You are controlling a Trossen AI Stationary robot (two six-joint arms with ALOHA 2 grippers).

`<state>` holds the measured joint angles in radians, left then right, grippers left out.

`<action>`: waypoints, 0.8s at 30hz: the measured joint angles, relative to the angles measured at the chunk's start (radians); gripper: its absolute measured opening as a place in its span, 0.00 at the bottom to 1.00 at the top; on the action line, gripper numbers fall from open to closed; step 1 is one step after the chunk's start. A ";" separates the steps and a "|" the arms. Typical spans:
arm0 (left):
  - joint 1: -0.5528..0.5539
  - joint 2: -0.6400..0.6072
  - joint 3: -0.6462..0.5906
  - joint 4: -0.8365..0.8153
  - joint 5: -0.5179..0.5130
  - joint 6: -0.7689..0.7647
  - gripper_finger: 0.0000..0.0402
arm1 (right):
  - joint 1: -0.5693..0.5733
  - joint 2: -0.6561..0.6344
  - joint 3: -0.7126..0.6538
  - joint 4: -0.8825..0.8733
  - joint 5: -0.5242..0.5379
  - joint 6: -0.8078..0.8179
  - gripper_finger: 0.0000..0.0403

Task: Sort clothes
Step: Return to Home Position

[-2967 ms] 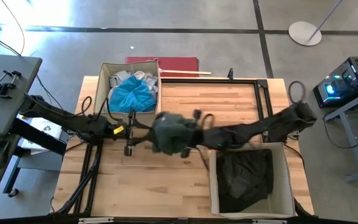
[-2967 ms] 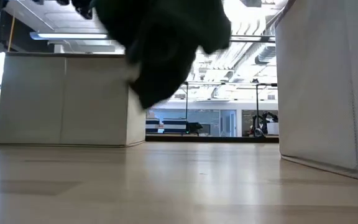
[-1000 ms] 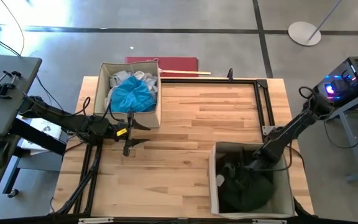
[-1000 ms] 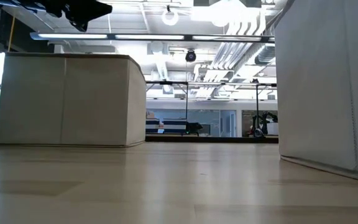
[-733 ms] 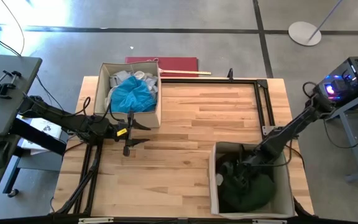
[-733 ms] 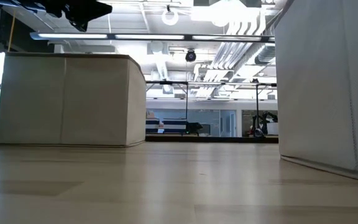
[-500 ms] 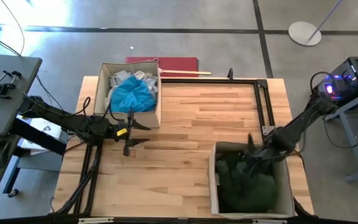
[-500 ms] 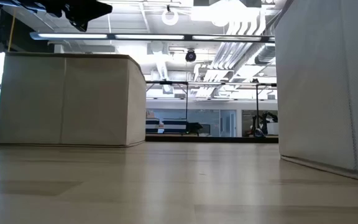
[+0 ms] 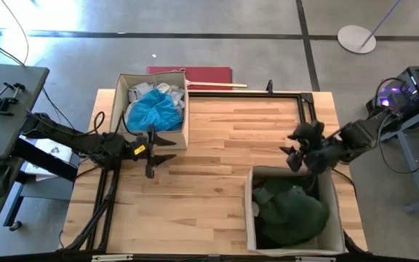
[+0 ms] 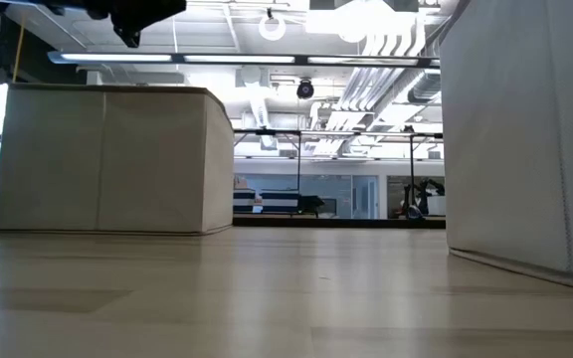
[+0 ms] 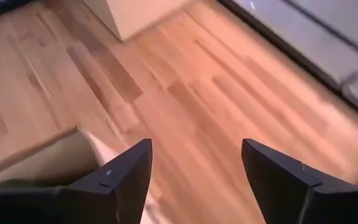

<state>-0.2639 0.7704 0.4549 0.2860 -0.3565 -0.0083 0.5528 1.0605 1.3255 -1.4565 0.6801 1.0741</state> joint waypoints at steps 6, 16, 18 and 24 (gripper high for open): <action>0.060 0.000 0.000 -0.003 0.004 -0.007 0.47 | -0.226 -0.213 -0.286 0.571 -0.004 -0.462 0.55; 0.153 -0.006 0.000 -0.064 0.044 -0.015 0.47 | -0.756 -0.329 -0.768 1.573 -0.761 -0.977 0.46; 0.175 -0.025 0.000 -0.097 0.044 -0.017 0.47 | -0.824 -0.329 -0.819 1.638 -0.810 -0.997 0.45; 0.218 -0.162 0.000 -0.185 0.099 -0.014 0.47 | -0.920 -0.369 -0.963 1.756 -1.136 -0.999 0.43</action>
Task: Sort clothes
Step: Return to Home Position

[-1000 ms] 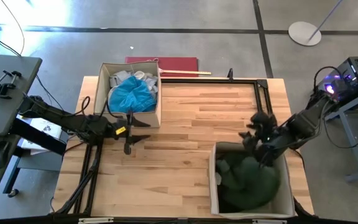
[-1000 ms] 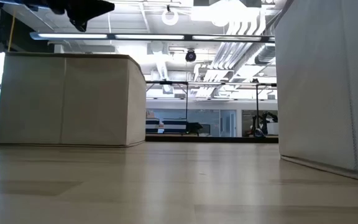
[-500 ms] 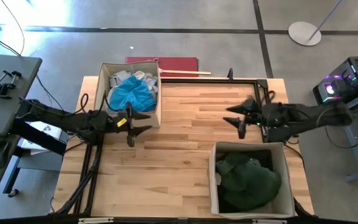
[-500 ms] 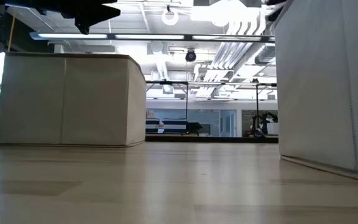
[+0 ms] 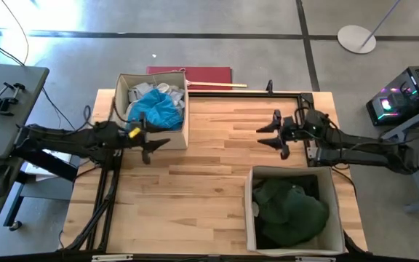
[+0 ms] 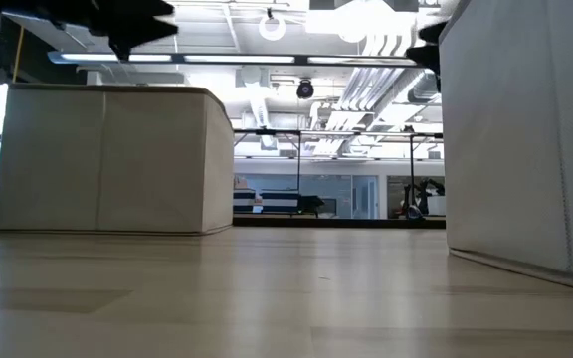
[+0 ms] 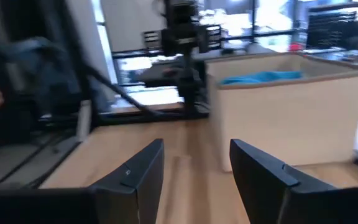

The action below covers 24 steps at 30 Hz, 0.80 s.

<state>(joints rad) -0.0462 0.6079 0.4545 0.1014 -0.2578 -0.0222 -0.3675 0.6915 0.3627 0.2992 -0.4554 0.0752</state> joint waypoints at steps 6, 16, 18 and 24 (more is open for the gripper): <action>-0.011 -0.130 0.000 -0.026 0.128 -0.004 0.47 | -0.001 -0.120 -0.169 0.194 -0.078 0.045 0.43; -0.205 -0.179 -0.265 0.301 0.068 -0.049 0.37 | 0.002 -0.290 -0.347 0.350 -0.053 0.122 0.43; -0.257 -0.171 -0.308 0.320 -0.011 -0.052 0.34 | 0.001 -0.300 -0.347 0.348 -0.053 0.126 0.43; -0.292 -0.118 -0.374 0.307 -0.069 0.002 0.21 | 0.001 -0.300 -0.347 0.344 -0.006 0.125 0.43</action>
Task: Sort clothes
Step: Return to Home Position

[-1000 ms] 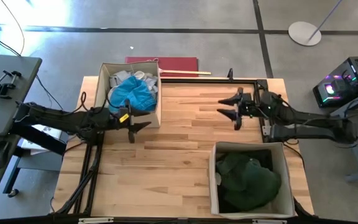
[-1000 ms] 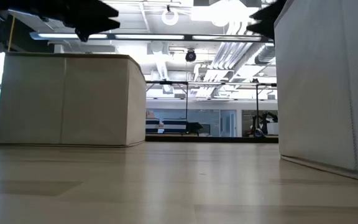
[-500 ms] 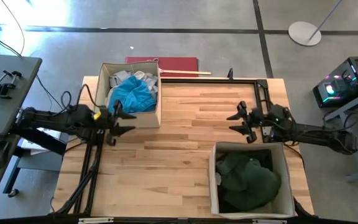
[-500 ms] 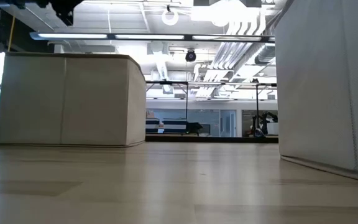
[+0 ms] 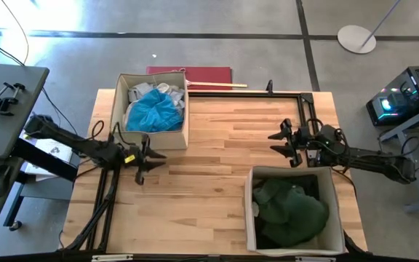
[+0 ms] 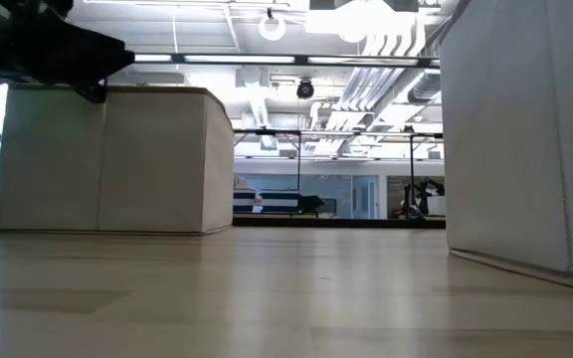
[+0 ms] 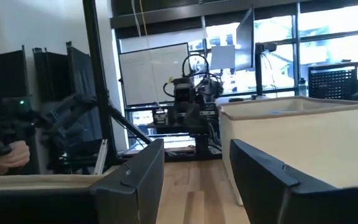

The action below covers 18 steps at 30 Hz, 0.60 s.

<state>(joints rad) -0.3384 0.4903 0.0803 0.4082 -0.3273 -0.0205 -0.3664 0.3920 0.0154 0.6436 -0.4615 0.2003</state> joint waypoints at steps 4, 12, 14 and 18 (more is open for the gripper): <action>0.113 0.001 -0.031 0.110 0.114 0.071 0.10 | 0.000 0.000 0.000 -0.014 0.007 0.001 0.43; 0.492 0.013 -0.068 0.171 0.502 -0.003 0.01 | 0.000 0.000 0.001 -0.074 0.007 0.005 0.43; 0.544 0.019 -0.068 0.158 0.550 -0.010 0.00 | 0.000 0.000 0.001 -0.096 0.007 0.011 0.43; 0.567 0.028 -0.068 0.127 0.590 -0.012 0.00 | 0.000 0.000 0.001 -0.142 0.007 0.033 0.43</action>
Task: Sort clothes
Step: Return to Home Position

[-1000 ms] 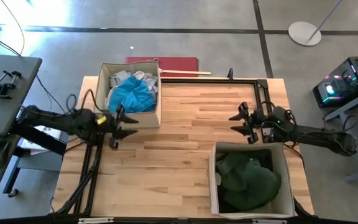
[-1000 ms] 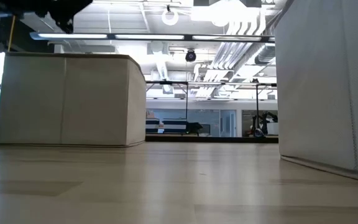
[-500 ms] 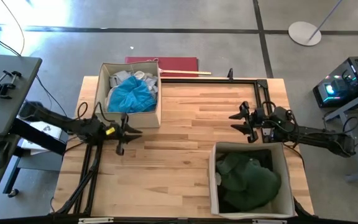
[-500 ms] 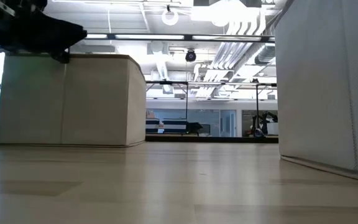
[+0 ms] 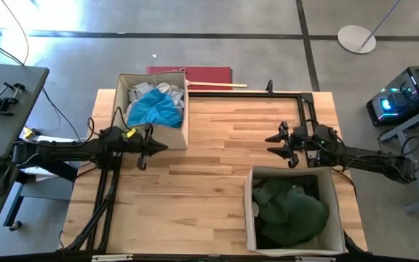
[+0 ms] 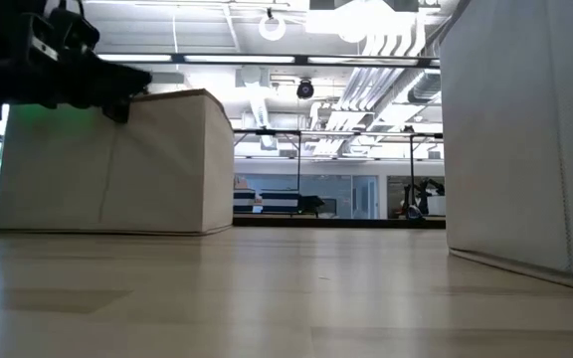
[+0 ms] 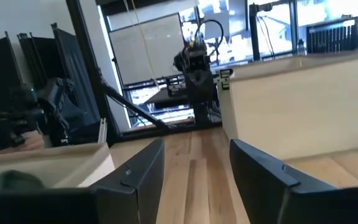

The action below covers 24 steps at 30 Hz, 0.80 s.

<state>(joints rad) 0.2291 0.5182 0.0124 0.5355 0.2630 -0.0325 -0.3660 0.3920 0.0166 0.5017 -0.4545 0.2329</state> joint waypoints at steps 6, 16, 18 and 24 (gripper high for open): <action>-0.108 0.001 -0.001 0.008 -0.046 -0.073 0.00 | 0.000 0.000 0.000 -0.034 0.000 0.035 0.43; -0.378 -0.029 -0.001 -0.097 -0.279 0.007 0.00 | 0.000 0.000 0.000 -0.039 0.029 0.055 0.43; -0.359 -0.058 0.000 -0.131 -0.279 0.000 0.00 | 0.000 0.000 0.000 -0.039 0.040 0.055 0.43; -0.281 -0.207 0.000 -0.263 -0.217 0.012 0.00 | 0.000 0.000 0.001 -0.070 0.043 0.055 0.43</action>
<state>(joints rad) -0.0516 0.3116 0.0120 0.2729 0.0465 -0.0208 -0.3659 0.3923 0.0174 0.4319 -0.4115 0.2878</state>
